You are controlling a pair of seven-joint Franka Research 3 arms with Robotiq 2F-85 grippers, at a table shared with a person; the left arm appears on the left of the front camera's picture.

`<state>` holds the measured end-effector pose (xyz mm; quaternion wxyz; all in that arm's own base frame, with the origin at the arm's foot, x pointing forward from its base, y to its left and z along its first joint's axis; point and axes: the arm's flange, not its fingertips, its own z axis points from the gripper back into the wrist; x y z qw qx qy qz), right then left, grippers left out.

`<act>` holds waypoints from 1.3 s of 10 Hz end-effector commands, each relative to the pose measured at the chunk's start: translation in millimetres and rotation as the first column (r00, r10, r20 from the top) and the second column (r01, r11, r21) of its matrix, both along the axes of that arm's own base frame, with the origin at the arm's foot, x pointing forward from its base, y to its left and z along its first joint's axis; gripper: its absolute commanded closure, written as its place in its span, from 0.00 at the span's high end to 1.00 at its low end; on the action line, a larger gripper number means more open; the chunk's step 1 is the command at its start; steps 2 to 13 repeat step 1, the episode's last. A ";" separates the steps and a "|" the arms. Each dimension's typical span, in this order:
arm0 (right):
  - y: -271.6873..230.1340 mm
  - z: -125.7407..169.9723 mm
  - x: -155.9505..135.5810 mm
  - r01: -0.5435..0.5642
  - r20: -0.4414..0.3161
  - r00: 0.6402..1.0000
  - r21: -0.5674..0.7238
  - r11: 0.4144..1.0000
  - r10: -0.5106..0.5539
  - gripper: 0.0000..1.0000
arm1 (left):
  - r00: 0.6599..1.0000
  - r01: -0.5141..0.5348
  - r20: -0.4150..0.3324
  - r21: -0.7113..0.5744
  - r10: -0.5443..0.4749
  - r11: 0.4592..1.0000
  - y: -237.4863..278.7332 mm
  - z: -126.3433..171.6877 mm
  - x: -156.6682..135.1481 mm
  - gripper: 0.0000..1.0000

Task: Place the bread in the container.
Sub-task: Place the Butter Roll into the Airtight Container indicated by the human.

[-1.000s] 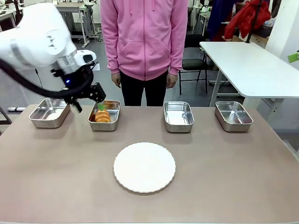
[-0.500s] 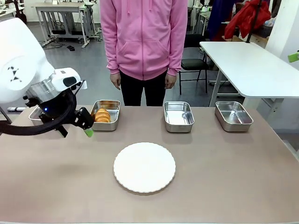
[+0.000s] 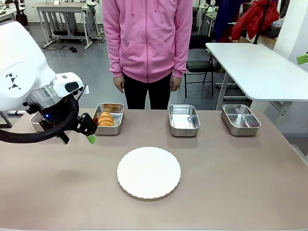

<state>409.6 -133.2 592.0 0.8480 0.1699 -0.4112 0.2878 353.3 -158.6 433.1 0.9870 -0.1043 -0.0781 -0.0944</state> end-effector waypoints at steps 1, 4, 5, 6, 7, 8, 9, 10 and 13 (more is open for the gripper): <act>-0.8 -1.3 1.2 -0.020 0.026 0.999 0.013 1.000 0.020 1.00 | 1.000 0.012 -0.001 -0.001 -0.012 1.000 1.2 0.4 0.8 1.00; -0.8 -1.3 1.2 -0.020 0.026 0.999 0.013 1.000 0.020 1.00 | 1.000 0.012 -0.001 -0.001 -0.012 1.000 1.2 0.4 0.8 1.00; -0.8 -1.3 1.2 -0.020 0.026 0.999 0.013 1.000 0.020 1.00 | 1.000 0.012 -0.001 -0.001 -0.012 1.000 1.2 0.4 0.8 1.00; -0.8 -1.3 1.2 -0.020 0.026 0.999 0.013 1.000 0.020 1.00 | 1.000 0.012 -0.001 -0.001 -0.012 1.000 1.2 0.4 0.8 1.00; -0.8 -1.3 1.2 -0.020 0.026 0.999 0.013 1.000 0.020 1.00 | 1.000 0.012 -0.001 -0.001 -0.012 1.000 1.2 0.4 0.8 1.00; -0.8 -1.3 1.2 -0.020 0.026 0.999 0.013 1.000 0.020 1.00 | 1.000 0.012 -0.001 -0.001 -0.012 1.000 1.2 0.4 0.8 1.00; -0.8 -1.3 1.2 -0.020 0.026 0.999 0.013 1.000 0.020 1.00 | 1.000 0.012 -0.001 -0.001 -0.012 1.000 1.2 0.4 0.8 1.00; -0.8 -1.3 1.2 -0.020 0.026 0.999 0.013 1.000 0.020 1.00 | 1.000 0.012 -0.001 -0.001 -0.012 1.000 1.2 0.4 0.8 1.00; -0.8 -1.3 1.2 -0.020 0.026 0.999 0.013 1.000 0.020 1.00 | 1.000 0.012 -0.001 -0.001 -0.012 1.000 1.2 0.4 0.8 1.00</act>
